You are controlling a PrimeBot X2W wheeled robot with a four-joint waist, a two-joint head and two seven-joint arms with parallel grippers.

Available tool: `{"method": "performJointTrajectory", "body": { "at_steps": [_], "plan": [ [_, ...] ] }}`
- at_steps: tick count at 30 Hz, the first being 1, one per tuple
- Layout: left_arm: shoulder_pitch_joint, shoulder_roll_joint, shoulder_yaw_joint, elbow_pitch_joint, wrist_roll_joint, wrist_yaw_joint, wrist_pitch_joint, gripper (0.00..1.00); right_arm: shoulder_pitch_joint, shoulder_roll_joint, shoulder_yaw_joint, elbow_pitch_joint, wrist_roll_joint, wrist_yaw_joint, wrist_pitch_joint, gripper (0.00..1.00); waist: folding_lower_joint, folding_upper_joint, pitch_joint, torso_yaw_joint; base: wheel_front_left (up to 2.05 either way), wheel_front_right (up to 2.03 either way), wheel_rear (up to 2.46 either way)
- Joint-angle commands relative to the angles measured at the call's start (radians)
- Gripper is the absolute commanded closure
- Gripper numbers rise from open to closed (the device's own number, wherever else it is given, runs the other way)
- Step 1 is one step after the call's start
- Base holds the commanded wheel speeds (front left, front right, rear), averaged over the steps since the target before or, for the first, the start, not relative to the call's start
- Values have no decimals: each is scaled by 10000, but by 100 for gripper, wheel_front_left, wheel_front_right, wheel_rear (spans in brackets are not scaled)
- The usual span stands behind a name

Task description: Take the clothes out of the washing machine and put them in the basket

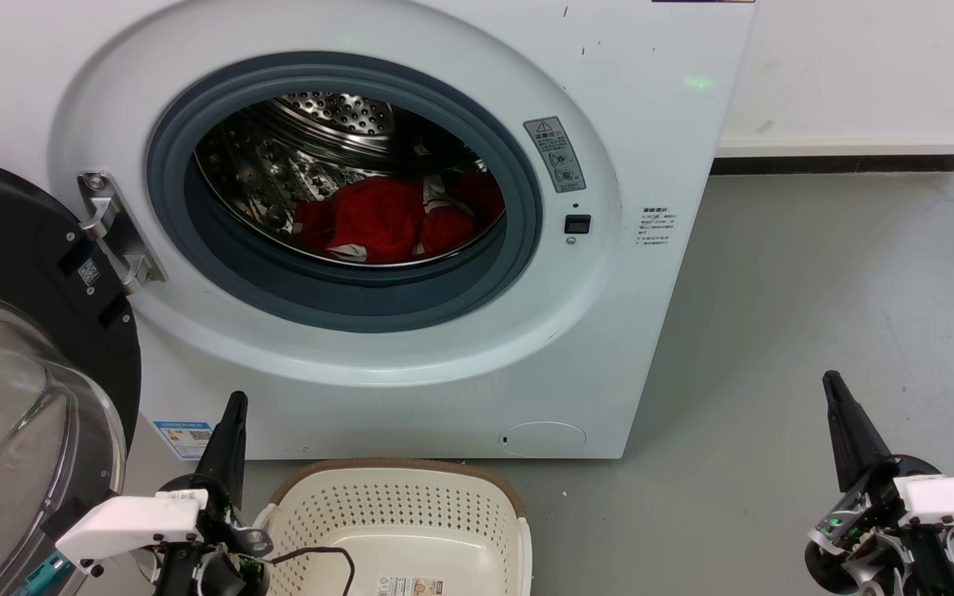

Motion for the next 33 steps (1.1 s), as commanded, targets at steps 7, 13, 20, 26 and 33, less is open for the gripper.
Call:
{"method": "performJointTrajectory", "body": {
  "at_steps": [7,13,20,26,33],
  "plan": [
    [-73,-24,30,3,31,-30,32,100,-113,33,-12,7,-62,-7,24,100,0,-1,0,0,0,0,0],
    [-73,-24,30,2,31,-30,32,100,-113,33,-12,7,-62,-7,25,100,0,-1,0,0,0,0,0],
    [-73,-25,30,2,31,-30,33,100,-113,33,-10,7,-63,-7,25,100,0,-1,0,0,0,0,0],
    [24,-7,-169,72,65,6,-124,0,85,3,107,-24,-49,0,-161,0,0,-1,3,-1,0,0,0],
    [-86,54,-484,45,613,6,-519,0,198,4,248,-230,-659,0,-519,0,0,-1,4,3,0,0,0]
  ]
}}
